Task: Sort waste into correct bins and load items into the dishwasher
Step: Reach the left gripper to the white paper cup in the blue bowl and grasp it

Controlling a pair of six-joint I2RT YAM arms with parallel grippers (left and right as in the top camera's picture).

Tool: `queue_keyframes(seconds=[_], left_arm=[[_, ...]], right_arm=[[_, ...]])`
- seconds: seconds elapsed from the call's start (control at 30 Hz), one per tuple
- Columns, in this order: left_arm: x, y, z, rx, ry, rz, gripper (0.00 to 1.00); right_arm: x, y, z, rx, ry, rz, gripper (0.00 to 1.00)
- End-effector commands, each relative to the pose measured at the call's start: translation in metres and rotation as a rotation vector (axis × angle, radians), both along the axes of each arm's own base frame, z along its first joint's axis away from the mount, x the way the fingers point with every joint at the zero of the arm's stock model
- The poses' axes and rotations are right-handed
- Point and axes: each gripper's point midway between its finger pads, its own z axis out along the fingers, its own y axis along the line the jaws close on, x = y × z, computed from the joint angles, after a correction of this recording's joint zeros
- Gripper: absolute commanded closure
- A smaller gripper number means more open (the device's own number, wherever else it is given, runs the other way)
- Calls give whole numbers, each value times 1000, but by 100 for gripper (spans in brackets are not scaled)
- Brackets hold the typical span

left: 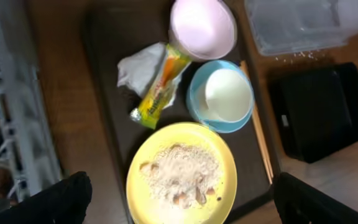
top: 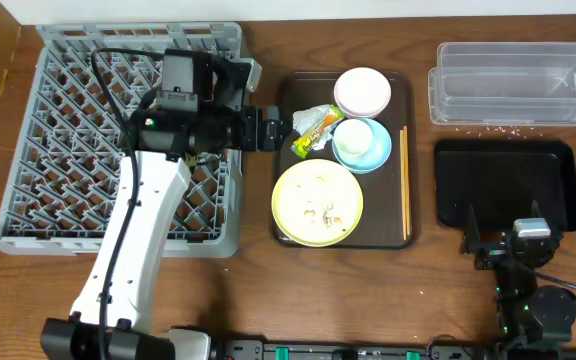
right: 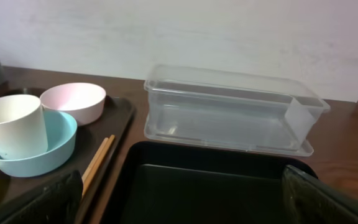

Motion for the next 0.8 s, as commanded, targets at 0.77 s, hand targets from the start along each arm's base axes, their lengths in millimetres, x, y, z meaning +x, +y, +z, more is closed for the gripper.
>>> queue_keyframes(seconds=[0.77], left_arm=[[40, -101, 19, 155, -69, -169, 7]], right_arm=[[0, -2, 0, 12, 0, -7, 1]])
